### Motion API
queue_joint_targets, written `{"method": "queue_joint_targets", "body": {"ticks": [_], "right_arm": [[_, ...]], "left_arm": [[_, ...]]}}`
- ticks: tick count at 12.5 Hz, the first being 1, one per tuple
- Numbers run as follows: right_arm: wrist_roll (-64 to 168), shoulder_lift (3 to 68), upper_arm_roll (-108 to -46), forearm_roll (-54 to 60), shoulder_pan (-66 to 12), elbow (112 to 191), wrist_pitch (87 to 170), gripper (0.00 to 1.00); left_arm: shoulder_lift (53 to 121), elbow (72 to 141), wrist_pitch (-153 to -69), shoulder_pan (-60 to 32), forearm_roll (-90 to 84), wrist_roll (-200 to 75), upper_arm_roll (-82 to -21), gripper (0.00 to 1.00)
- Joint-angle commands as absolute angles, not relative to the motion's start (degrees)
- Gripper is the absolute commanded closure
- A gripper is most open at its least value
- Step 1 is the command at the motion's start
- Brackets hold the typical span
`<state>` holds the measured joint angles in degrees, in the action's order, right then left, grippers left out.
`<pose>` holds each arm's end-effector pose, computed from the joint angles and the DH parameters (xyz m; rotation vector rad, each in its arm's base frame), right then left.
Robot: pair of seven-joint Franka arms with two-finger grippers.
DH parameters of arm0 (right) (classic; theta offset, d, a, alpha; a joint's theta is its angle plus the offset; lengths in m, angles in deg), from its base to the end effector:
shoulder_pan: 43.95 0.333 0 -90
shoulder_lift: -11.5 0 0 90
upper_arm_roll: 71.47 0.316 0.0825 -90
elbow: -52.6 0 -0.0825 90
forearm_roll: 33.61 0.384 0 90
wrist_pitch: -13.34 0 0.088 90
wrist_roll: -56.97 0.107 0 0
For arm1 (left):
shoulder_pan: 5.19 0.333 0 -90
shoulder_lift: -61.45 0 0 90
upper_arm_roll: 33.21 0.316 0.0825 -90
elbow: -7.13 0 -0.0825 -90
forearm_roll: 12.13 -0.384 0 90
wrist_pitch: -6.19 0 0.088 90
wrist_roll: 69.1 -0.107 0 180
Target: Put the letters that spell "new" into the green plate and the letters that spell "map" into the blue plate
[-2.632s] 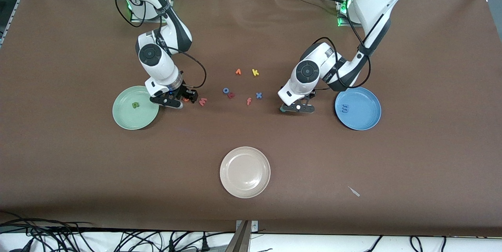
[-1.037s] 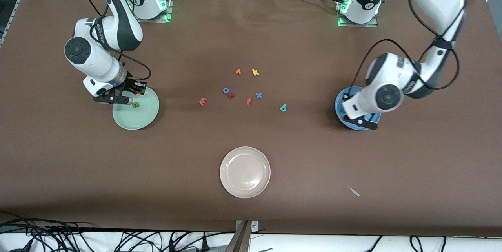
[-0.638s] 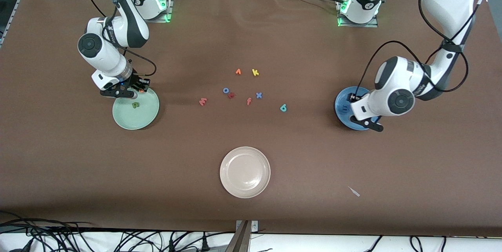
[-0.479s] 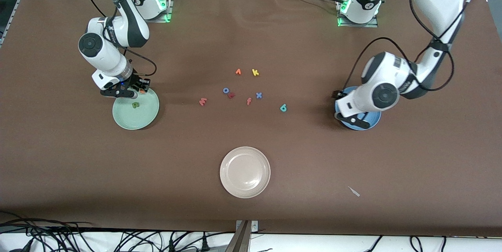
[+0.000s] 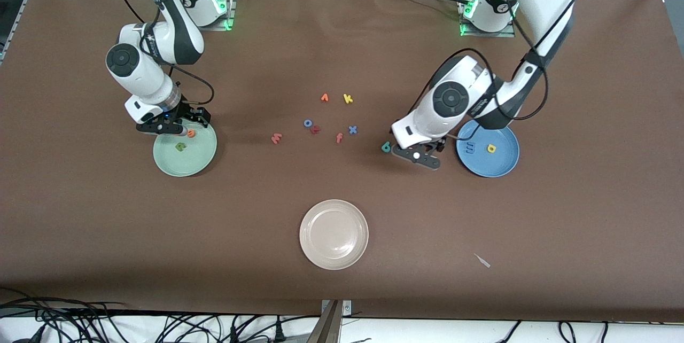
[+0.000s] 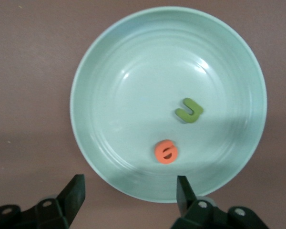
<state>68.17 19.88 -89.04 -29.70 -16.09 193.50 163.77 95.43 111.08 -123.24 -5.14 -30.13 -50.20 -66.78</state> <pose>0.4784 0.0827 0.2438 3.1352 -0.1115 0.0461 0.5567 -0.3249 0.2547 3.0255 -0.5935 -0.0945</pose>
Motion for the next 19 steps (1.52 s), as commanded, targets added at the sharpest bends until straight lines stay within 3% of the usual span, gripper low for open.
{"method": "queue_joint_targets", "body": {"ticks": [1, 4, 9, 14, 15, 18, 19], "right_arm": [[76.8, 18.6, -83.7, -29.7, -15.9, 190.3, 160.5, 0.14], [85.9, 20.5, -79.1, -29.4, -15.9, 184.9, 157.8, 0.14], [102.6, 30.4, -73.6, -29.2, -11.5, 175.6, 159.5, 0.14], [106.3, 35.5, -73.7, -29.3, -8.8, 178.0, 168.3, 0.14], [106.3, 36.1, -73.7, -29.3, -8.7, 179.2, 170.7, 0.14], [106.3, 37.1, -73.7, -29.3, -8.6, 179.0, 171.6, 0.17], [106.2, 37.5, -73.8, -29.4, -8.5, 179.0, 171.7, 0.20]], "left_arm": [[101.6, 107.7, -127.8, -7.3, -37.5, -50.2, -66.3, 0.00], [103.5, 107.9, -128.5, -9.3, -39.7, -50.3, -66.3, 0.00], [103.6, 110.7, -128.6, -10.3, -43.4, -50.4, -66.3, 0.15], [105.5, 110.6, -132.0, -10.5, -44.1, -50.2, -66.3, 0.18], [106.2, 110.5, -133.9, -10.8, -45.4, -50.2, -66.2, 0.28], [106.2, 110.7, -133.6, -10.1, -47.6, -49.8, -66.2, 0.91], [106.0, 110.9, -133.4, -10.2, -47.6, -49.6, -66.2, 1.00]]}}
